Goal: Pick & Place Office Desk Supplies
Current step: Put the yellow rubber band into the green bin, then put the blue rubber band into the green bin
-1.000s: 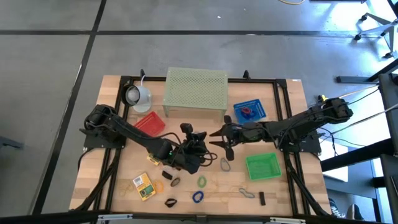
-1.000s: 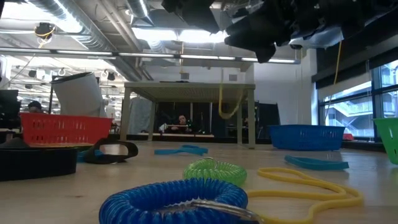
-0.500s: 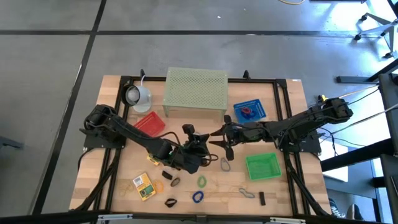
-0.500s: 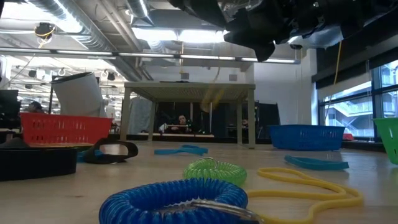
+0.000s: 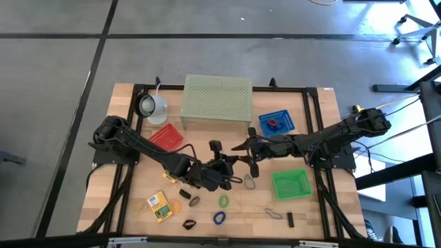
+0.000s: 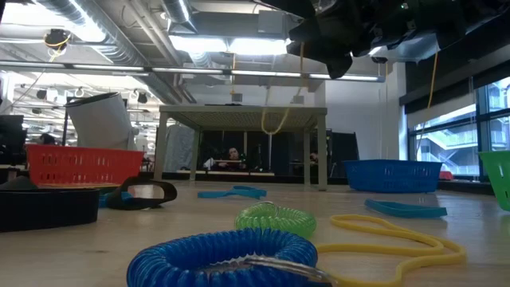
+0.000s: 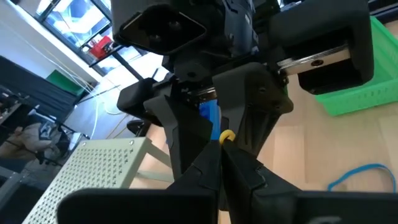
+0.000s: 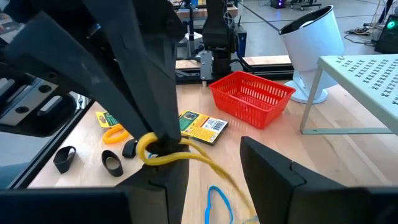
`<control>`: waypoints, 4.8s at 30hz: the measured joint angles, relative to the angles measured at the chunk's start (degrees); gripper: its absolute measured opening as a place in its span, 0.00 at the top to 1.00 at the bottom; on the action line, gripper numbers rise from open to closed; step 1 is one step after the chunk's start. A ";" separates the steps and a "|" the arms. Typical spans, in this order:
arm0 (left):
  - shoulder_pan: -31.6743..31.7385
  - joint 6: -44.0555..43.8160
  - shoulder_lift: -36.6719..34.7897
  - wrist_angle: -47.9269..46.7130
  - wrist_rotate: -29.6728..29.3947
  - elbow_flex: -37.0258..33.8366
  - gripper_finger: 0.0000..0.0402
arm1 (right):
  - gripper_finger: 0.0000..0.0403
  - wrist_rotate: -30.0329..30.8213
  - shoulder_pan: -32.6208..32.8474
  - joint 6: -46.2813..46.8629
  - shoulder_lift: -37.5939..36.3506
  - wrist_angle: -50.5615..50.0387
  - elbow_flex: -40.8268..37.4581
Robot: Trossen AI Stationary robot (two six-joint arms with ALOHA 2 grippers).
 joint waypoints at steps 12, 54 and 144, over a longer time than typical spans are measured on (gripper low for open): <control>0.00 8.67 0.00 5.18 -0.59 0.00 0.99 | 0.64 -0.01 0.00 2.26 0.00 -0.02 0.00; -2.88 0.10 0.04 -4.35 -1.35 0.00 0.78 | 1.00 12.68 0.00 0.88 0.00 -3.79 0.00; -2.69 -12.22 0.04 -20.63 -10.12 -0.02 0.74 | 0.63 -0.31 24.01 23.39 -17.22 -32.36 0.00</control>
